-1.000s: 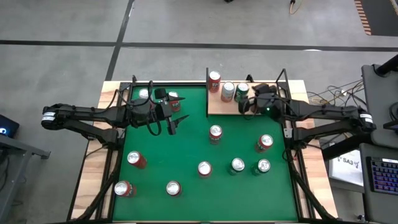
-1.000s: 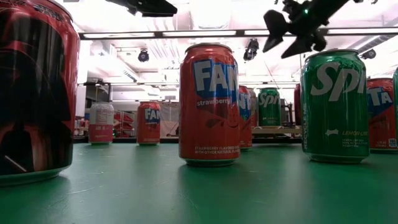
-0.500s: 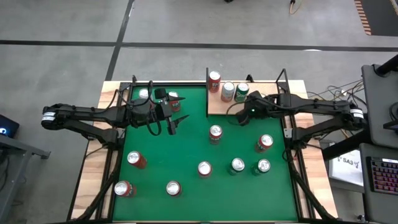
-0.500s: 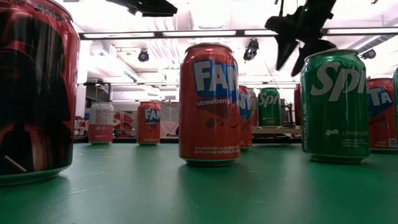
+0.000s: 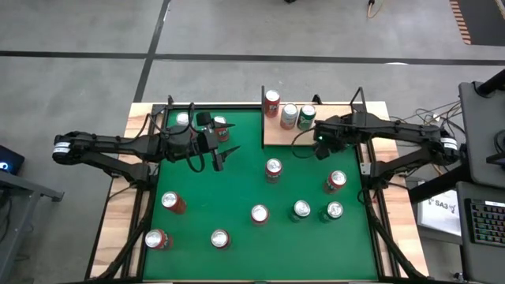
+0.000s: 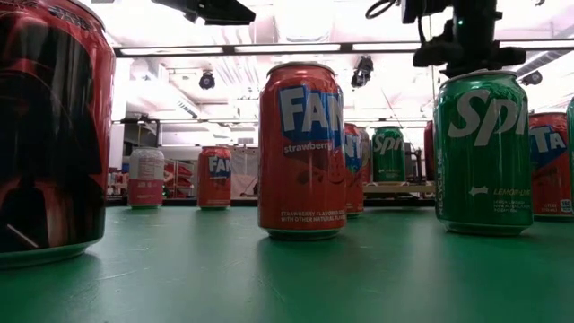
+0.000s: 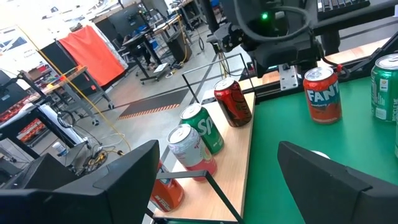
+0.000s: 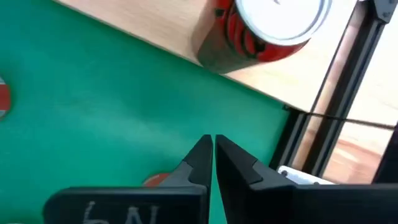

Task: Place canned beverage on shelf
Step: Put the top red/black soda can on the shelf

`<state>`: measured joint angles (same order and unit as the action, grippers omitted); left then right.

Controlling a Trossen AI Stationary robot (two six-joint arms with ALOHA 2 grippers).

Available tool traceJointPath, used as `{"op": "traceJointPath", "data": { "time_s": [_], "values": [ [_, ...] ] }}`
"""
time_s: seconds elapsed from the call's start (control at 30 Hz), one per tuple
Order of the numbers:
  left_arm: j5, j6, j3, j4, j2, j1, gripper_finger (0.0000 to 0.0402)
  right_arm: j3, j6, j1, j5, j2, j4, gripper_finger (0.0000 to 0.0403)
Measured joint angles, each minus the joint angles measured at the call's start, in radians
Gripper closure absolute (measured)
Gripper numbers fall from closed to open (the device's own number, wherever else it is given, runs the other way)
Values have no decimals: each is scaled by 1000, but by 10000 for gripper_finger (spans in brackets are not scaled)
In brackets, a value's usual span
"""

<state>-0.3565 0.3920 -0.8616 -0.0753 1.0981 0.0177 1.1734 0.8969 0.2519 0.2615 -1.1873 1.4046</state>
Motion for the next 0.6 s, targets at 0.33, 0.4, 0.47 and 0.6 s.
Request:
{"op": "traceJointPath", "data": {
  "time_s": [0.33, 0.4, 0.47, 0.6],
  "values": [
    [0, 0, 0, 0, 0, 0, 91, -4, -132, 124, 27, -2, -66, 394],
    [0, 0, 0, 0, 0, 0, 91, -4, -153, 142, 27, -6, -81, 394],
    [0, 0, 0, 0, 0, 0, 91, -4, -162, 159, 27, -13, -88, 394],
    [0, 3, 0, 1, 0, 0, 91, -4, -197, 189, 27, -27, -93, 394]
  ]
}}
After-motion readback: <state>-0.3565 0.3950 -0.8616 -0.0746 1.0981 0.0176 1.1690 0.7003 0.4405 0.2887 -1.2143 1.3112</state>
